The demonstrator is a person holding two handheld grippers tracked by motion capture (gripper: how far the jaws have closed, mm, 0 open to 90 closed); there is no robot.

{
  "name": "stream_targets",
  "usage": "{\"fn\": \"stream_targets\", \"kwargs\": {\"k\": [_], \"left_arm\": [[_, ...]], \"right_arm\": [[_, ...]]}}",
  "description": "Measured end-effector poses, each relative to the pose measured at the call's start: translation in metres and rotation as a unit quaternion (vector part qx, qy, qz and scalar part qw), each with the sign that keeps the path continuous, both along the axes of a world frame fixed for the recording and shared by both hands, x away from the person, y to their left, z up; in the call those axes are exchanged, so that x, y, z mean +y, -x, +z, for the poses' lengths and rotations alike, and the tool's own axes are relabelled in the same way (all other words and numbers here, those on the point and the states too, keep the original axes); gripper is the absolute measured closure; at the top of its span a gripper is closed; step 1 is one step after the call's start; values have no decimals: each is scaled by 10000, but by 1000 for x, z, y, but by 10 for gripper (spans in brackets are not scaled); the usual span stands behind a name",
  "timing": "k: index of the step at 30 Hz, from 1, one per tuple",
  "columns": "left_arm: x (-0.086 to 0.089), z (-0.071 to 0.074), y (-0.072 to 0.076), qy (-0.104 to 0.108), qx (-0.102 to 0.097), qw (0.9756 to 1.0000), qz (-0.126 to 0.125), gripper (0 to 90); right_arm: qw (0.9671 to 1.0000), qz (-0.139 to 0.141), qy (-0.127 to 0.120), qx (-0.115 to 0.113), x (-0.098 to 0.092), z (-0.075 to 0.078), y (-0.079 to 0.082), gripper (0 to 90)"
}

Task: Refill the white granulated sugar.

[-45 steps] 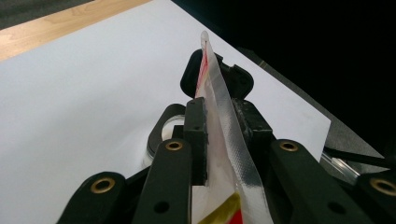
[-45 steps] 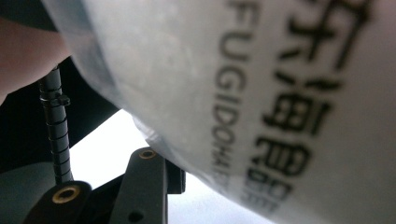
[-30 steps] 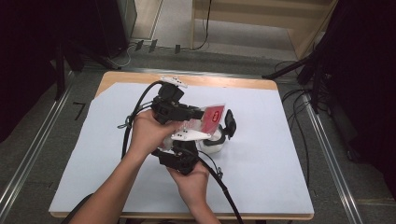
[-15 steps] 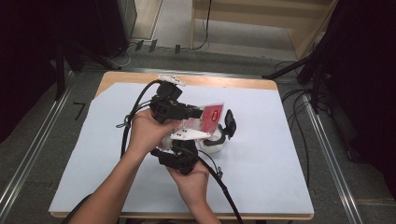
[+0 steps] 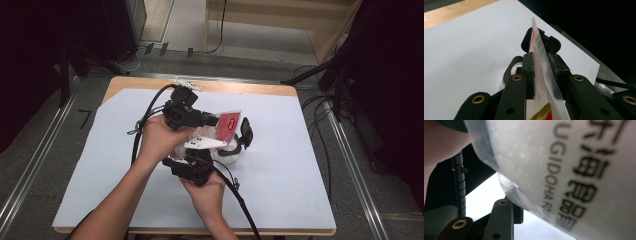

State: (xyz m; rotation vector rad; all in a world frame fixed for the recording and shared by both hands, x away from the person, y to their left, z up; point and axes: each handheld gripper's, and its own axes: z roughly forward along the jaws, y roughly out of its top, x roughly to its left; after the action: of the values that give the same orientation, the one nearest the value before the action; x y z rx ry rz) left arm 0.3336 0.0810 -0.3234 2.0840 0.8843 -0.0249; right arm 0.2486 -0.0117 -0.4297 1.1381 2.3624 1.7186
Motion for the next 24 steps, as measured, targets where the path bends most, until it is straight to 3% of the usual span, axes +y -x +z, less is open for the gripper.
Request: {"fn": "stream_targets", "kwargs": {"k": [8, 24], "left_arm": [[-1, 1, -5, 50, 124, 9999, -18, 769], [-2, 2, 0, 27, 17, 10000, 13, 769]], "right_arm": [[10000, -16, 2, -23, -1, 1, -1, 640], [10000, -44, -4, -17, -1, 2, 0, 640]]}}
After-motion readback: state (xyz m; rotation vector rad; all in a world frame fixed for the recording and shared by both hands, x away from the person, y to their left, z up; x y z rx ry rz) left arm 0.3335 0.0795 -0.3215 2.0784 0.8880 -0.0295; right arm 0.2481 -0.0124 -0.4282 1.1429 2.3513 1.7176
